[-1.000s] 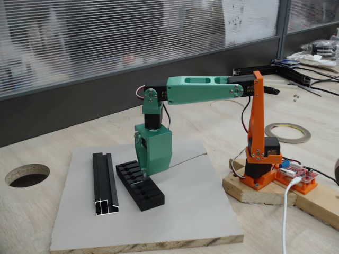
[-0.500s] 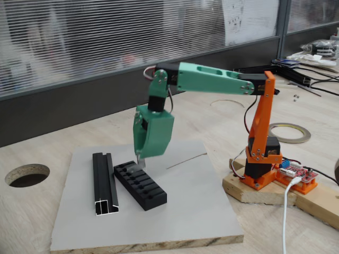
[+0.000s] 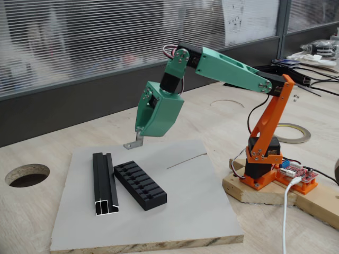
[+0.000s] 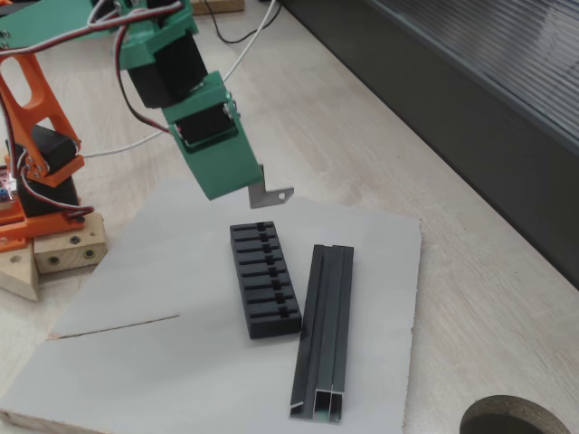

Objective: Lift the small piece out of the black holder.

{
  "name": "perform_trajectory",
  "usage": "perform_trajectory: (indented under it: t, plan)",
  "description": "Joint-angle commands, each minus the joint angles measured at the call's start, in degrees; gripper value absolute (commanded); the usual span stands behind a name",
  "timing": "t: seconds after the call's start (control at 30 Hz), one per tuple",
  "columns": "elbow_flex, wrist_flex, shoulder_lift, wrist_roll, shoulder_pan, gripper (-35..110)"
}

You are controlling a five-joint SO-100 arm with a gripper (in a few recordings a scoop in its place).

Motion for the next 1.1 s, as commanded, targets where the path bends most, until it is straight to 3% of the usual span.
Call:
perform_trajectory:
  t: [0.0, 0.3, 1.07]
  plan:
    - [-1.41, 0.35, 5.19, 1.05, 3.43, 10]
    - [-1.41, 0.26, 8.09, 1.05, 8.53, 10]
    - [-5.10, 0.35, 7.03, 1.05, 8.61, 10]
